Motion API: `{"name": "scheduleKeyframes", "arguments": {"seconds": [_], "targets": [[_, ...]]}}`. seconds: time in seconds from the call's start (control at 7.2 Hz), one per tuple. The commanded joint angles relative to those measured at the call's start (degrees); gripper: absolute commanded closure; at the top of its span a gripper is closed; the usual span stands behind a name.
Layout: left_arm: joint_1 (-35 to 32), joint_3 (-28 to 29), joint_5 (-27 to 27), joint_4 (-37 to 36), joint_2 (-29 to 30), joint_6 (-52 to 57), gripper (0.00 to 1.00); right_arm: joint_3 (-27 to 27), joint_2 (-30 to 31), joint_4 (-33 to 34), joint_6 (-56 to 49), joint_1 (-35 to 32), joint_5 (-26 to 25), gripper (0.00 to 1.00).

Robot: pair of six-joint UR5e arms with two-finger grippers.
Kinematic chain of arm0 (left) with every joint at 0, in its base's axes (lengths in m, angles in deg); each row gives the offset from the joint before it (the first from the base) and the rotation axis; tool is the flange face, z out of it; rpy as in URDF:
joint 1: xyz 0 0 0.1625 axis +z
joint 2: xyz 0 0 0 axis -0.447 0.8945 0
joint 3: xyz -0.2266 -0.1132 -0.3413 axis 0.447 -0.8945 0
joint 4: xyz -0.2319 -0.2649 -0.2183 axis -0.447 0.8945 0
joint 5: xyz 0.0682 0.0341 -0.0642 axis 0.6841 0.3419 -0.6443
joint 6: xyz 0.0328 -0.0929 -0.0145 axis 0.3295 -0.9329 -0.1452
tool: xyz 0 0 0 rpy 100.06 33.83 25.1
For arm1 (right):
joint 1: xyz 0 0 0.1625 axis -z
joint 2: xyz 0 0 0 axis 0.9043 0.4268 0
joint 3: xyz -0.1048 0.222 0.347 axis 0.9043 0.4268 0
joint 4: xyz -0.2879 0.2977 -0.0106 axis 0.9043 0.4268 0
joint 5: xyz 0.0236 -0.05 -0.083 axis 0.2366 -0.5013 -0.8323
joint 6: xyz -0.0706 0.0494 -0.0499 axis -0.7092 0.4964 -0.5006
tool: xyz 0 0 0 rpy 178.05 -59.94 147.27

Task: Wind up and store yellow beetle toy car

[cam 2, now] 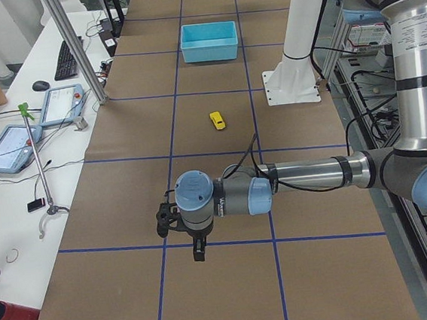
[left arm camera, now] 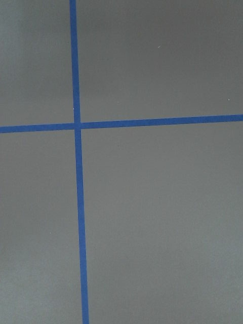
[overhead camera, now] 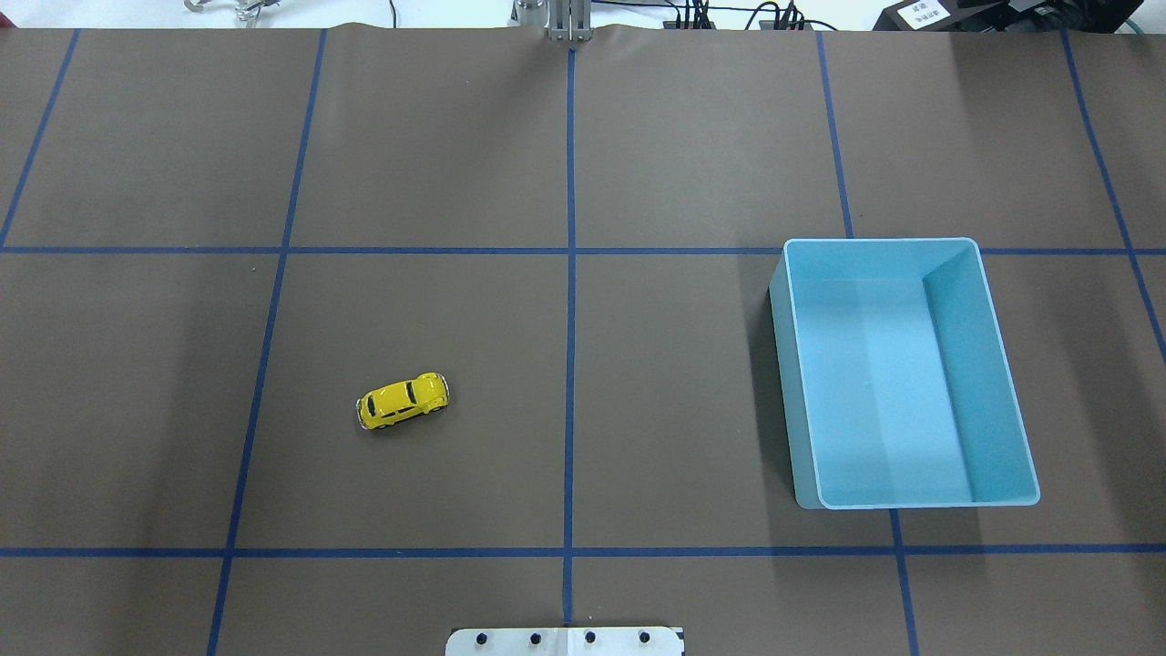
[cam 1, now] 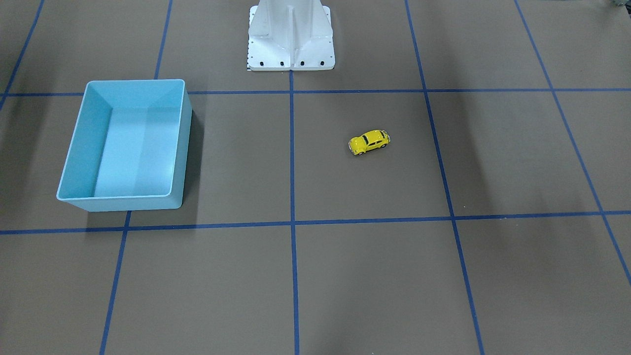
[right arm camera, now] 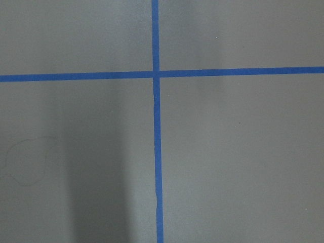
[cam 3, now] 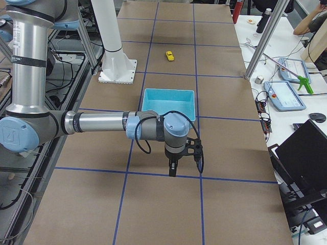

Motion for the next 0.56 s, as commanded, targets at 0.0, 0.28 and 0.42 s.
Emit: {"name": "scheduleKeyframes", "arguments": {"seconds": [0.0, 0.28, 0.42], "targets": [[0.0, -0.2, 0.0, 0.0, -0.2, 0.0, 0.00, -0.3, 0.0, 0.0, 0.0, -0.2, 0.0, 0.00], [0.0, 0.0, -0.1, 0.0, 0.3, -0.1, 0.00, -0.2, -0.2, 0.0, 0.1, -0.2, -0.1, 0.00], [0.1, -0.2, -0.2, 0.1, 0.3, -0.1, 0.00, -0.1, -0.3, 0.0, 0.1, -0.2, -0.1, 0.00]]}}
